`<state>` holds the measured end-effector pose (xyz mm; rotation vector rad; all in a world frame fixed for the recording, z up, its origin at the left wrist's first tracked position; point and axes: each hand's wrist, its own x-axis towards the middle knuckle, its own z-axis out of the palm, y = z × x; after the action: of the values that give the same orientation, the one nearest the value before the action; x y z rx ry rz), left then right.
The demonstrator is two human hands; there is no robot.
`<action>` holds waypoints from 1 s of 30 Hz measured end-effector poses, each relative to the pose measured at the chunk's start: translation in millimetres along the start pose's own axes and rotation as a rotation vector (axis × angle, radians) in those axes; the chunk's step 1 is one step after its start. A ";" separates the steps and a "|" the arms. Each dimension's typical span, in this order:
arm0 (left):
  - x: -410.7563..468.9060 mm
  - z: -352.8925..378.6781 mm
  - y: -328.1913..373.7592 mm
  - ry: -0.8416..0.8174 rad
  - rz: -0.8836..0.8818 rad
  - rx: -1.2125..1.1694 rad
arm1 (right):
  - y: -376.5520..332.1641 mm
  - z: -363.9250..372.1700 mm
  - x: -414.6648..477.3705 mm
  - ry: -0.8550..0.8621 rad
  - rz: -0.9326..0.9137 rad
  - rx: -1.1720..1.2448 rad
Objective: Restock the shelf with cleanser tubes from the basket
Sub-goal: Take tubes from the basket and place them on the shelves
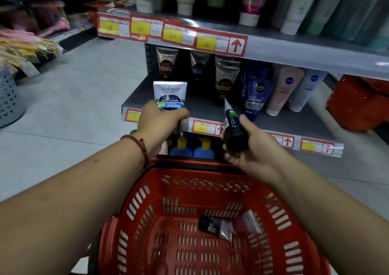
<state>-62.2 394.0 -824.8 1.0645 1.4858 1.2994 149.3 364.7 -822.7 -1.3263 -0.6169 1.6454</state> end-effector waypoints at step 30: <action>145.2 -8.2 -18.5 0.226 0.272 0.095 | -43.5 120.2 254.2 0.445 -0.663 -1.084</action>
<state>-108.5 530.2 -853.1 1.2484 1.6239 1.5946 47.4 625.0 -875.6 -1.8416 -1.5656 0.3794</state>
